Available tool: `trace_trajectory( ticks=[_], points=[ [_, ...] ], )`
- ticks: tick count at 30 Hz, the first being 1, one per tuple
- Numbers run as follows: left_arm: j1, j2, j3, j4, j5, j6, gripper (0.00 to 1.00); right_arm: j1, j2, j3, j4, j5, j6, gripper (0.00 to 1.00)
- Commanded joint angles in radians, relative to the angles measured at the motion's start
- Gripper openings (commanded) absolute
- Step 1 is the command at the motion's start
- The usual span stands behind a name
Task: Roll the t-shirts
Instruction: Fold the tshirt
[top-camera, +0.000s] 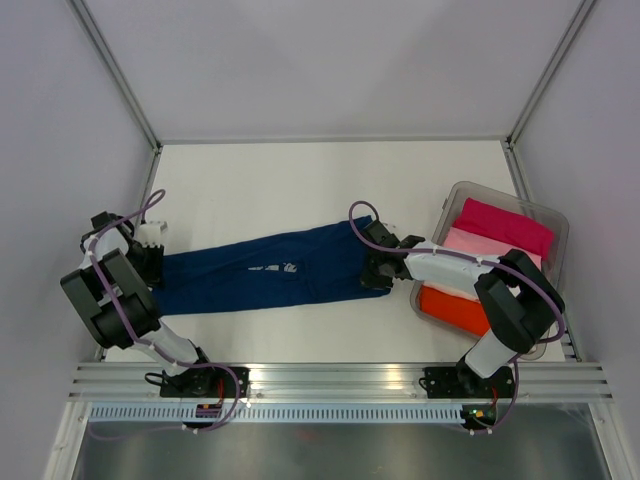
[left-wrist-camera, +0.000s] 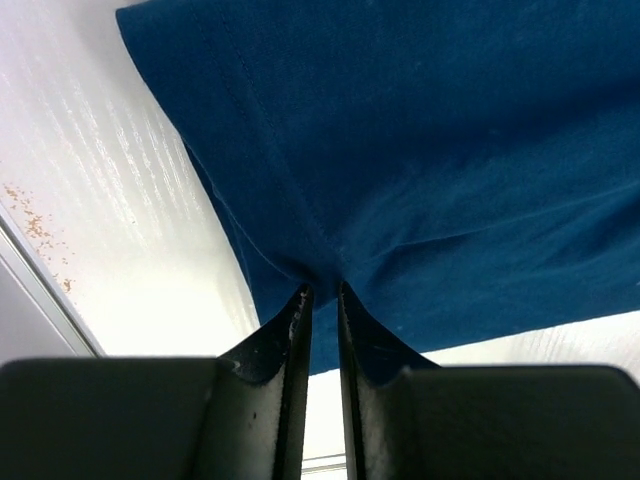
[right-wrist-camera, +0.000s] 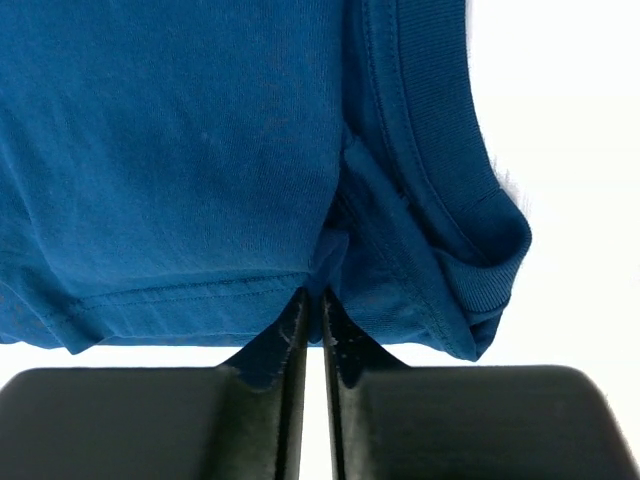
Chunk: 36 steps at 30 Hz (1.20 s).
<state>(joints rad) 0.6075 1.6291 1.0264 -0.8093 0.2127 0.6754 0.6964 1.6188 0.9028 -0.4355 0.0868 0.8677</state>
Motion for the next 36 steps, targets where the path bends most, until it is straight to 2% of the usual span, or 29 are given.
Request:
trace_trajectory(
  ticks=[1,4,5,6,7,12,16,18,21,36],
  points=[
    [0.005,0.021,0.004,0.004,-0.006,-0.027,0.2,-0.003,-0.03,0.031,-0.017,0.021,0.01,0.13],
    [0.005,0.032,0.006,0.007,-0.016,-0.027,0.18,-0.001,-0.034,0.031,-0.019,0.025,0.008,0.11],
    [0.006,0.032,0.008,0.009,-0.021,-0.028,0.21,-0.003,-0.033,0.031,-0.019,0.028,0.007,0.11],
    [0.006,0.031,0.008,0.01,-0.021,-0.028,0.32,-0.003,-0.034,0.033,-0.022,0.027,0.004,0.12],
    [0.005,0.029,0.011,0.012,-0.024,-0.033,0.35,-0.002,-0.033,0.034,-0.022,0.027,0.004,0.13],
    [0.005,0.031,0.006,0.041,-0.038,-0.045,0.37,-0.002,-0.034,0.035,-0.025,0.027,0.002,0.12],
    [0.006,0.048,-0.005,0.039,-0.026,-0.045,0.28,-0.003,-0.03,0.036,-0.022,0.03,0.001,0.12],
    [0.006,0.051,-0.008,0.041,-0.024,-0.043,0.19,-0.003,-0.028,0.038,-0.02,0.028,0.001,0.11],
    [0.006,0.043,-0.008,0.039,-0.027,-0.04,0.02,-0.003,-0.031,0.042,-0.022,0.03,-0.004,0.02],
    [0.006,0.0,0.084,0.027,-0.004,-0.054,0.02,-0.003,-0.085,0.119,-0.089,0.07,-0.032,0.0]
  ],
)
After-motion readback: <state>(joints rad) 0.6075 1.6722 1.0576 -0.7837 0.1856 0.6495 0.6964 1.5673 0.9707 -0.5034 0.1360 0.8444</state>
